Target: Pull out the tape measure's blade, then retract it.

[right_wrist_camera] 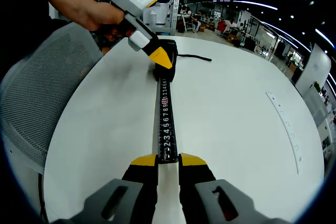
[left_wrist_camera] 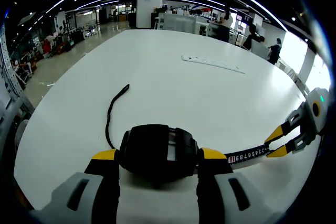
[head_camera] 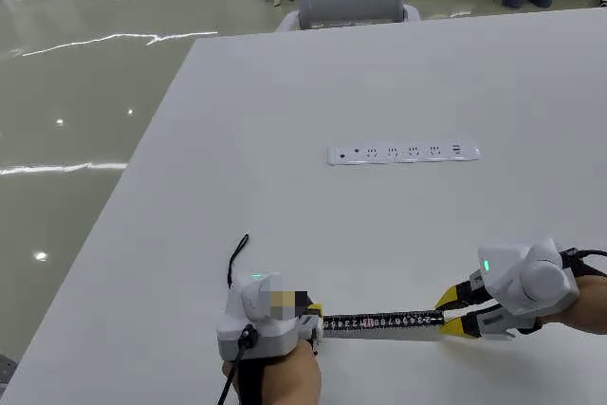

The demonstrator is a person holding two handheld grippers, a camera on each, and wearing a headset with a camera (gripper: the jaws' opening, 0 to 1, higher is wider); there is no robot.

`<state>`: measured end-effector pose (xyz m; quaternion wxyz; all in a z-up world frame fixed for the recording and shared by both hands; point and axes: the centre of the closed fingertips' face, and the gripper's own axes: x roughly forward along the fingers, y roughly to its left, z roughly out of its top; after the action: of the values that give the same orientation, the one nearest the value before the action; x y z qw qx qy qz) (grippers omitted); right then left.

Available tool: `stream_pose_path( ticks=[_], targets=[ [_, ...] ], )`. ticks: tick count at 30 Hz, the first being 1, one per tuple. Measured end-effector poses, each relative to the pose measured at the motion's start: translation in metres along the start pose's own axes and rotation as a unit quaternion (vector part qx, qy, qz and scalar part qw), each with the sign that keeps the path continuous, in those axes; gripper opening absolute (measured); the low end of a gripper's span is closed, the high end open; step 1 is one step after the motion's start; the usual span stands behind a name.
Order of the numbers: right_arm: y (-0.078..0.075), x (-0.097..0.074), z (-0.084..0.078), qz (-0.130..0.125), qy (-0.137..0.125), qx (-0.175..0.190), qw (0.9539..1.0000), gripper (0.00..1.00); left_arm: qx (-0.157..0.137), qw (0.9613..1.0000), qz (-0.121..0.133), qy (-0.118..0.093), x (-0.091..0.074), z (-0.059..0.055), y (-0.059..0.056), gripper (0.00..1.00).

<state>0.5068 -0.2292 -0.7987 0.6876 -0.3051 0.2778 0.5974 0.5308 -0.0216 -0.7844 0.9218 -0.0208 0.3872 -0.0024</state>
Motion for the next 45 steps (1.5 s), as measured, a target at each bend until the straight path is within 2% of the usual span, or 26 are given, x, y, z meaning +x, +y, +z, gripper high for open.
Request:
stream_pose_path(
  ticks=[45],
  targets=[
    [0.0003, 0.0045, 0.0043, 0.0, -0.003, -0.003, 1.0, 0.14, -0.002, 0.9999, -0.007, -0.008, -0.001, 0.0002, -0.0001, 0.55]
  ],
)
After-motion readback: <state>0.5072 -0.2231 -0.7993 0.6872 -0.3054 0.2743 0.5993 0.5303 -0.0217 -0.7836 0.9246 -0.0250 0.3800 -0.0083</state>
